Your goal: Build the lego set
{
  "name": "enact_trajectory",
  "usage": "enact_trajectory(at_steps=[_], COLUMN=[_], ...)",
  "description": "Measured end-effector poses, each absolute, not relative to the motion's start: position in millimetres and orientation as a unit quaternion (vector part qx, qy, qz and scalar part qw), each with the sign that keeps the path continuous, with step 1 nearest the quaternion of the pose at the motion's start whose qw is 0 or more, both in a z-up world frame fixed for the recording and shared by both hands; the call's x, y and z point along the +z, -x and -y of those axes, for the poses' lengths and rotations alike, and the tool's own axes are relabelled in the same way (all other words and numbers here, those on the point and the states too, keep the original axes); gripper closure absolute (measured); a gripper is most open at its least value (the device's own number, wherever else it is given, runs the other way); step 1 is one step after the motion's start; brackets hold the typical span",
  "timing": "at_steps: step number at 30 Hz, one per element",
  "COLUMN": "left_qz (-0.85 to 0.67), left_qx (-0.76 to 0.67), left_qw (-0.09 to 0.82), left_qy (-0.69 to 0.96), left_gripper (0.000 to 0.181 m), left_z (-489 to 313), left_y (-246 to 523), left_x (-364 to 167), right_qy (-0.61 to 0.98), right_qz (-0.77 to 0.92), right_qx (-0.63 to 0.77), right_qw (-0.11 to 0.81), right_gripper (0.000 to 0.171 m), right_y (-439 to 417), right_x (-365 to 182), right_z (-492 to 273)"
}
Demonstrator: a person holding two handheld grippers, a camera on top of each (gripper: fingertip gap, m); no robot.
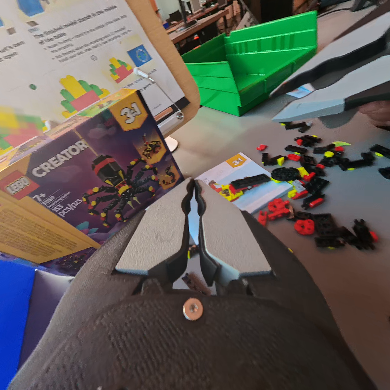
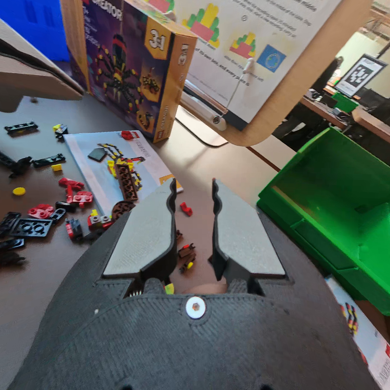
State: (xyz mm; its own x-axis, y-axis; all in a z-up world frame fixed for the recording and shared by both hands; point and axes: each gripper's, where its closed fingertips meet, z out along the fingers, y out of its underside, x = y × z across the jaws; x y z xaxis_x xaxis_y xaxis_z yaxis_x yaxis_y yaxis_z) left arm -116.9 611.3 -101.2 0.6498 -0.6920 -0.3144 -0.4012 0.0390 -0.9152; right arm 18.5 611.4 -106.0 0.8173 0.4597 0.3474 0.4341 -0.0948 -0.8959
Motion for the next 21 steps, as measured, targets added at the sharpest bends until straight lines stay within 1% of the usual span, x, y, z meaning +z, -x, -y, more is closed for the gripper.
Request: enact_trajectory(at_steps=[2,4,6,8,10,11,12,13,15,21], left_qz=[-0.376,-0.358,-0.349,-0.341,-0.335,-0.335,-0.334,-0.333,-0.332,-0.323], left_qx=[-0.116,-0.115,-0.112,-0.107,-0.104,-0.105,-0.105,-0.102,-0.098,-0.102], left_qw=[0.613,0.619,0.625,0.630,0.635,0.636,0.637,0.638,0.637,0.634], left_qy=[0.685,0.689,0.690,0.689,0.688,0.687,0.686,0.687,0.689,0.695], left_gripper=[0.181,0.181,0.181,0.181,0.181,0.181,0.181,0.181,0.181,0.181], left_z=[-617.6,-621.2,-623.8,-625.4,-626.4,-626.1,-626.0,-626.4,-627.0,-630.1], left_y=[121.8,124.8,126.6,128.0,128.8,128.9,129.5,130.7,133.0,137.7], left_x=[-96.3,-93.6,-91.9,-90.2,-88.4,-88.1,-87.7,-87.6,-88.2,-88.7], right_qy=[0.737,0.731,0.718,0.712,0.710,0.708,0.705,0.702,0.700,0.689], right_qz=[0.278,0.252,0.236,0.223,0.213,0.208,0.206,0.205,0.203,0.239], right_qx=[-0.023,-0.074,-0.102,-0.095,-0.084,-0.088,-0.096,-0.108,-0.132,-0.143], right_qw=[0.616,0.630,0.646,0.659,0.666,0.669,0.672,0.674,0.672,0.669], right_gripper=[0.138,0.142,0.142,0.152,0.155,0.159,0.168,0.171,0.171,0.171], right_y=[-29.3,-40.1,-40.2,-28.7,-12.2,-4.8,2.4,8.5,19.2,43.4], right_x=[-98.7,-89.2,-79.0,-71.1,-65.1,-62.3,-60.5,-59.4,-59.7,-66.1], right_z=[-615.9,-619.5,-618.5,-615.6,-614.4,-614.6,-615.1,-616.0,-617.8,-616.1])
